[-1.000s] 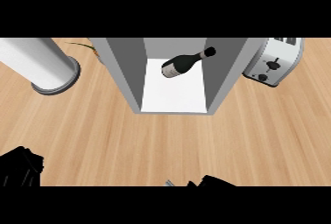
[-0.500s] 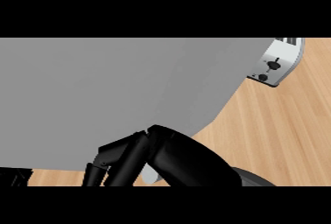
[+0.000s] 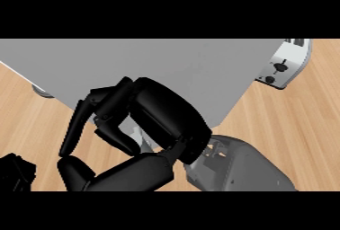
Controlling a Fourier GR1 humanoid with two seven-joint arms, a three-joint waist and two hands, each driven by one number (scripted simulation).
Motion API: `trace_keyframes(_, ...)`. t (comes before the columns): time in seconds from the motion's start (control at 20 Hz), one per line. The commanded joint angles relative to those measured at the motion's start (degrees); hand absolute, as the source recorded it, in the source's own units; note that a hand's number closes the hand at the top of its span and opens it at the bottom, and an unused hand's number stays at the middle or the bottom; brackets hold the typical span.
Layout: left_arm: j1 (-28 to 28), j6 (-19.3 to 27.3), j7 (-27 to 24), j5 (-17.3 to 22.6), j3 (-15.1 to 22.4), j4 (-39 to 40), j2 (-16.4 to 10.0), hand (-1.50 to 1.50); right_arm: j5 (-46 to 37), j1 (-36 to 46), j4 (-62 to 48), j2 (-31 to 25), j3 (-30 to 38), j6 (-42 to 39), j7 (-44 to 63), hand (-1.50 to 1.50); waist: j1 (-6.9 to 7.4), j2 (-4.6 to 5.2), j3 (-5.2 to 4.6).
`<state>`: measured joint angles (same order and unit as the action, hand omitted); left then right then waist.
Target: Pick up the wine, place it into the cabinet and close the cabinet
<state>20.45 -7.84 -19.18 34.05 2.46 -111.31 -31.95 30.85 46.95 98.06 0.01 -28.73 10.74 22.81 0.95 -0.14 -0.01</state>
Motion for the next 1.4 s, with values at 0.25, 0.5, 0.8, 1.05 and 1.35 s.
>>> trace_keyframes(0.25, 0.7, -4.5, 1.3, 0.5, -5.4, 0.4, -0.6, 1.5, 3.1, 2.7, -14.9, 0.0, 6.7, -3.3, -5.3, 1.5, 0.06, 0.2, -0.01)
trace_keyframes(0.5, -0.5, -7.3, 0.0, -1.8, -4.6, 4.8, 2.0, 1.5, 2.3, 3.4, -21.0, 0.0, 11.3, -8.3, -5.5, 1.5, -0.21, 0.23, -0.02)
trace_keyframes(0.8, -2.7, -3.0, 5.6, -1.3, -3.5, -0.8, 3.3, 1.5, 0.0, 2.3, -28.2, -2.6, 14.2, -13.0, -13.2, 1.5, -0.01, 0.33, 0.04)
trace_keyframes(1.05, -1.0, -4.6, 3.2, -2.5, -5.2, -0.1, 2.8, 1.5, 0.8, 2.7, -31.7, -7.2, 17.2, -18.2, -14.4, 1.5, 0.66, 0.5, 0.03)
trace_keyframes(1.35, -3.4, -3.5, 4.4, -2.5, -4.3, 0.5, 3.9, 1.5, -1.0, 4.8, -35.8, -6.0, 17.4, -17.9, -16.8, 1.5, 1.03, 0.84, -0.02)
